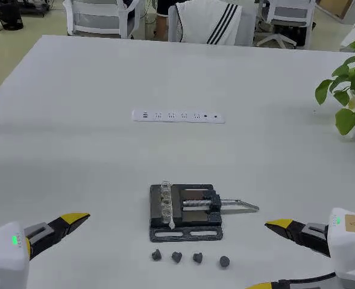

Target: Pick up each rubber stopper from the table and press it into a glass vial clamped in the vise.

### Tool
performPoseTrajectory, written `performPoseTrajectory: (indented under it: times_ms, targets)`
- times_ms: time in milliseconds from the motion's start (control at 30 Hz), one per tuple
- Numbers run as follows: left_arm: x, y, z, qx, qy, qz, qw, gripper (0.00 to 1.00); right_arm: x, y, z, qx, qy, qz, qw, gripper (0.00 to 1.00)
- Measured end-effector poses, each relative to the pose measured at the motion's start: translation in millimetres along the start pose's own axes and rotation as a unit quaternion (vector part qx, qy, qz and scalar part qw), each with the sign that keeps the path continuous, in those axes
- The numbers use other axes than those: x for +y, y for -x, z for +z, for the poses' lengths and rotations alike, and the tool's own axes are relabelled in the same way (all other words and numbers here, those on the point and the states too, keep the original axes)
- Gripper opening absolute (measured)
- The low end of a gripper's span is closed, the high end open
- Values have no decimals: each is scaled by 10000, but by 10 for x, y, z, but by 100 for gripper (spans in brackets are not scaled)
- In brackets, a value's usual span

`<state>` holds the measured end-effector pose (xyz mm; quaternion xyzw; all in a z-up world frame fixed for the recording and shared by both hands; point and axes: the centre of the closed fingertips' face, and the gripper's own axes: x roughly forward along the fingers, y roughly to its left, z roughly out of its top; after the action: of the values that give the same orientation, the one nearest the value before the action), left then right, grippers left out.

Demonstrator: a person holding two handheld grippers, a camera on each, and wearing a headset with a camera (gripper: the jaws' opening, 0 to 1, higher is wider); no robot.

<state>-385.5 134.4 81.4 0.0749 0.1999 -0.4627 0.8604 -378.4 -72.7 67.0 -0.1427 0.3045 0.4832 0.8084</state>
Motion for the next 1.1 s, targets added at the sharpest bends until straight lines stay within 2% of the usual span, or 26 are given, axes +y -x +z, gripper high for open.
performPoseTrajectory:
  times_ms: [233,633,733,900,1000,1100]
  targets:
    - [0,-8,-2,-12,18,7,10000,99,-9,-19,-32,150,111,84,9998,76]
    - [-11,-23,-24,-65,49,24,10000,99,-45,-133,-20,695,541,394,9953,68]
    - [-10,-23,-22,-79,42,35,10000,99,-59,-178,-44,834,659,492,9931,65]
    - [-7,-19,-27,-105,62,56,9999,99,-42,-250,-112,1246,782,680,9868,57]
    - [-4,-19,-33,-112,70,66,9999,99,-42,-301,-149,1517,973,771,9806,55]
    - [4,-23,-42,-100,65,65,9999,99,-75,-340,-178,1670,1118,834,9760,49]
